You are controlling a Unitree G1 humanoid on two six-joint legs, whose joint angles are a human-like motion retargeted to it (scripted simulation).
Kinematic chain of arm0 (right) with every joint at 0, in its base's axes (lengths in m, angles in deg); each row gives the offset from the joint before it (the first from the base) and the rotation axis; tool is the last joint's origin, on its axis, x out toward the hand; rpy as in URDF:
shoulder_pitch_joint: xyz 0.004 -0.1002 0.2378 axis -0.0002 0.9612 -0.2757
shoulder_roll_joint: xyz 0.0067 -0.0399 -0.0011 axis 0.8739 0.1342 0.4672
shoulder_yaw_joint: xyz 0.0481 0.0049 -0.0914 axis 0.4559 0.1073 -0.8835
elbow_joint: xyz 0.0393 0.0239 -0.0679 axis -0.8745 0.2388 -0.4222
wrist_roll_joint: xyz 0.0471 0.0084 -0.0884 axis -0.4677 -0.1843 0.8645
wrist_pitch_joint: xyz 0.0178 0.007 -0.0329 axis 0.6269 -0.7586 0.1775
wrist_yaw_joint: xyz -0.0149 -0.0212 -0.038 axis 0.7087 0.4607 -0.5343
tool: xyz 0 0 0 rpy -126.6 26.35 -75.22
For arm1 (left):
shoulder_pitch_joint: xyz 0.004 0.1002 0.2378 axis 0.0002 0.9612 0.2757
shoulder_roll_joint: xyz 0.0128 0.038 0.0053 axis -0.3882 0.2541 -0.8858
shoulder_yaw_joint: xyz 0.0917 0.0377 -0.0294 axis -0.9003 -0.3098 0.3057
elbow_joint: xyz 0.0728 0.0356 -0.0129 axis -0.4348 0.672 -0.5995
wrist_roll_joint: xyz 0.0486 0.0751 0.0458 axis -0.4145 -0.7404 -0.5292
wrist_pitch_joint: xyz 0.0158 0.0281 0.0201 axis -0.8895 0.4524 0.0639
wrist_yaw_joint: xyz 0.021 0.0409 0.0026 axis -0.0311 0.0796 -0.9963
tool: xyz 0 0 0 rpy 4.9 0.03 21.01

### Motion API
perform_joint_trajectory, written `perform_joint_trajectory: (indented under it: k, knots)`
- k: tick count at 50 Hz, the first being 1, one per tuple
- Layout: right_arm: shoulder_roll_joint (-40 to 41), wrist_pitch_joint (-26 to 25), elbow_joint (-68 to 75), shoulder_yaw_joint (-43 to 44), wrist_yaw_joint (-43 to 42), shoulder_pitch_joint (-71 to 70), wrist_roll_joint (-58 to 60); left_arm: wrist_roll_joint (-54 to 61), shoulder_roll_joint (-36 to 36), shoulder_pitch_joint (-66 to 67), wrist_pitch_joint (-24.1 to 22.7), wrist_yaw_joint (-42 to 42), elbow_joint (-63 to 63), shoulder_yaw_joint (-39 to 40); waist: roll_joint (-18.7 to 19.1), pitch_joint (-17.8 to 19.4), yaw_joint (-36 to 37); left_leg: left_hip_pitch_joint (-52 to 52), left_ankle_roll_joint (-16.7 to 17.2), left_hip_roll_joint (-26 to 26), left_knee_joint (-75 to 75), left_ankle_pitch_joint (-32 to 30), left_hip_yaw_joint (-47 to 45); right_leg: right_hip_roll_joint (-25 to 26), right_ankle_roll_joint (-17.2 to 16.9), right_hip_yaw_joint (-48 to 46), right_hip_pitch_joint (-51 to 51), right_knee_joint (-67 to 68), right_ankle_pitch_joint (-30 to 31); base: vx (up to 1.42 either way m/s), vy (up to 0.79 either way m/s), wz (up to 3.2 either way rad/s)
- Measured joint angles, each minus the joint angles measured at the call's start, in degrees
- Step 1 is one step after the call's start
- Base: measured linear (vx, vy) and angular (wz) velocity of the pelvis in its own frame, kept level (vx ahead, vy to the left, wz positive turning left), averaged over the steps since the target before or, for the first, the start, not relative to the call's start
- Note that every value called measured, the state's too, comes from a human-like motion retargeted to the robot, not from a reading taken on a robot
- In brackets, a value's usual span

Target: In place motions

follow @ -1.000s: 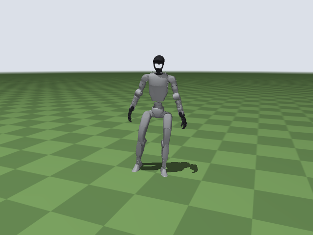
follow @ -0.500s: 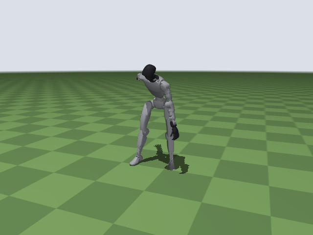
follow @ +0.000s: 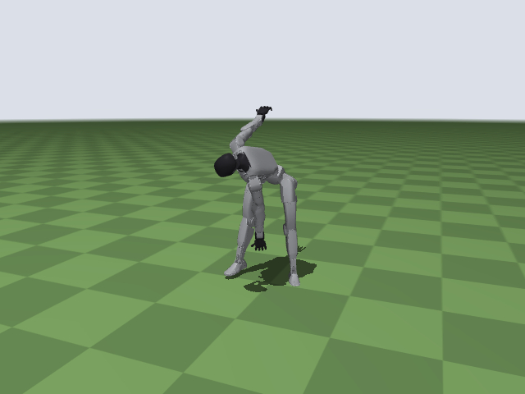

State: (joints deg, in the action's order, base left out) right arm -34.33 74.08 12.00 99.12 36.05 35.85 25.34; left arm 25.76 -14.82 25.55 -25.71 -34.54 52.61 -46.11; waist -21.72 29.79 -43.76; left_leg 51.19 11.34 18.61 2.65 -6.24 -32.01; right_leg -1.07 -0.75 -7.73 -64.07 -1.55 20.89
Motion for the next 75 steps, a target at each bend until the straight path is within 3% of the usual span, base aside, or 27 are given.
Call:
perform_joint_trajectory:
  k: [5,10,15,21,28,32,34,38,40,42,45,50,53,56,60,64,70,75]
  knots:
    - [0.0,0.4,0.0,2.4,-2.4,0.1,2.3,-0.8,3.8,7.9,-3.2,-8.8,-2.1,1.6,4.1,0.0,3.7,-1.1,-0.3,-0.3,-0.9,0.0,1.5,-0.9,0.1,-1.5,3.1,0.2,-0.5,0.02,0.05,0.43]
    - [-4.2,0.3,-0.2,4.5,-2.7,-3.0,5.8,4.6,4.4,22.9,-2.9,-9.6,-2.2,1.5,9.9,0.0,9.2,-4.3,-0.6,-0.8,-1.5,-0.1,3.0,-2.1,-0.2,-3.6,8.8,0.4,-1.6,0.03,0.08,0.64]
    - [-9.8,-3.8,-2.4,5.8,0.1,-4.7,11.3,16.4,1.9,41.2,-3.8,-13.9,-2.3,-5.7,17.9,0.0,18.1,-8.0,-0.6,-2.1,-2.0,-0.6,5.7,-4.3,-0.8,-7.2,16.3,0.4,-2.8,-0.06,0.06,0.98]
    - [-17.2,-6.7,-6.9,5.8,1.9,-4.2,20.6,25.2,5.6,65.8,-9.3,-19.8,0.1,-0.5,29.9,0.0,31.6,-10.4,-1.4,-5.1,-3.0,-1.4,10.6,-8.4,-2.2,-12.9,24.6,0.5,-4.2,-0.1,0.11,1.24]
    - [-24.4,-7.0,-10.7,4.7,0.2,-3.1,24.8,29.2,10.7,85.2,-4.3,-16.7,6.6,9.2,42.8,0.0,46.0,-7.8,-1.7,-11.1,-4.2,-4.0,20.5,-14.0,-3.7,-20.8,31.3,0.4,-5.1,-0.15,0.13,1.62]
    - [-27.3,-7.2,-11.9,8.1,-0.1,-2.0,22.5,32.0,12.5,88.6,-6.1,-12.7,11.0,13.7,49.8,0.0,56.9,-5.9,-0.6,-14.8,-4.1,-6.2,24.9,-16.8,-3.7,-28.3,34.7,-0.7,-4.8,-0.15,0.12,1.67]
    - [-27.8,-7.2,-12.5,9.8,-0.6,-2.6,21.9,32.0,13.4,88.3,-5.6,-13.1,13.3,15.7,51.4,0.0,63.0,-4.6,-0.1,-16.8,-3.8,-7.3,26.4,-18.1,-3.6,-30.3,35.2,-1.1,-4.6,-0.17,-0.19,1.37]
    - [-25.9,-7.0,-13.6,13.3,-2.0,-7.0,21.5,35.3,14.2,83.3,-7.1,-14.2,16.9,19.7,51.5,0.0,77.2,-0.6,0.0,-19.8,-3.1,-9.0,30.2,-19.5,-3.1,-32.2,33.1,-1.8,-3.9,-0.11,-0.33,0.99]
    - [-25.1,-6.9,-12.8,13.9,-3.1,-10.1,20.7,39.1,13.5,79.7,-10.1,-10.9,18.6,17.1,51.5,0.0,85.7,1.7,-0.2,-20.0,-2.8,-9.8,30.9,-19.1,-2.7,-32.0,30.9,-1.4,-3.7,0.07,-0.74,0.31]
    - [-25.1,-7.4,-10.9,12.2,-1.1,-14.5,19.7,43.2,12.2,74.8,-13.0,-8.2,18.6,10.8,51.5,0.0,93.2,4.3,0.3,-20.0,-2.3,-10.5,32.2,-18.5,-2.8,-33.0,29.0,-1.0,-4.0,0.21,-0.8,0.49]
    - [-25.0,-9.7,-9.6,8.2,3.8,-21.8,20.6,42.1,11.5,64.7,-14.5,-11.5,18.6,0.4,51.5,0.0,102.5,8.1,1.7,-19.6,-1.5,-11.2,34.3,-17.7,-3.7,-34.5,26.6,-0.7,-4.7,0.3,-0.87,0.56]
    - [-23.5,-13.4,-11.2,0.6,7.6,-33.9,23.6,24.8,10.9,49.5,-16.8,-7.6,16.2,-19.6,51.5,0.0,114.0,13.0,2.3,-18.4,-1.0,-11.6,36.7,-15.5,-4.9,-35.6,23.4,0.0,-5.9,0.39,-0.51,0.08]
    - [-16.8,-11.9,-15.1,-1.6,9.9,-39.0,24.5,12.7,10.1,45.9,-14.3,-6.8,14.2,-29.8,51.5,0.0,112.8,13.0,2.6,-18.3,-0.8,-11.5,37.4,-15.0,-4.9,-37.0,23.8,0.1,-6.4,0.31,-0.05,0.18]
    - [-11.5,-10.9,-16.6,-2.0,11.2,-38.7,23.0,6.4,9.9,42.7,-11.2,-14.0,12.2,-36.2,51.5,0.0,110.6,11.4,2.4,-18.3,-0.9,-11.3,38.3,-14.7,-5.1,-38.0,25.7,0.3,-6.7,0.14,0.02,0.18]
    - [-7.5,-9.3,-15.8,2.7,9.9,-30.2,23.7,3.7,10.4,38.6,-10.8,-23.2,9.5,-37.6,51.5,0.0,108.3,7.2,1.5,-18.1,-1.4,-10.6,38.3,-14.3,-5.3,-38.6,30.0,0.7,-7.1,0.04,-0.02,0.05]
    - [-1.0,-8.3,-13.7,11.8,6.3,-17.2,23.2,2.5,10.4,35.1,-9.2,-25.5,8.1,-36.1,50.3,0.0,104.3,1.0,0.5,-17.8,-1.8,-9.5,37.1,-14.0,-5.7,-38.2,35.4,0.7,-7.1,-0.01,-0.01,-0.05]
    - [8.6,-6.2,-11.6,13.5,0.0,0.6,23.8,2.4,4.9,30.9,-4.4,-23.4,6.8,-29.2,37.3,0.0,94.6,-5.4,-1.2,-15.3,-2.1,-7.2,32.8,-13.4,-5.8,-34.8,38.1,0.8,-6.7,-0.16,-0.08,-0.79]
    - [10.1,-4.1,-11.5,10.2,-7.0,8.7,24.6,5.9,-2.1,31.9,-3.1,-21.4,4.1,-15.1,22.8,0.0,80.9,-11.1,-2.5,-12.4,-2.4,-4.3,27.2,-12.4,-5.6,-29.1,38.7,0.9,-6.7,-0.29,-0.02,-1.22]
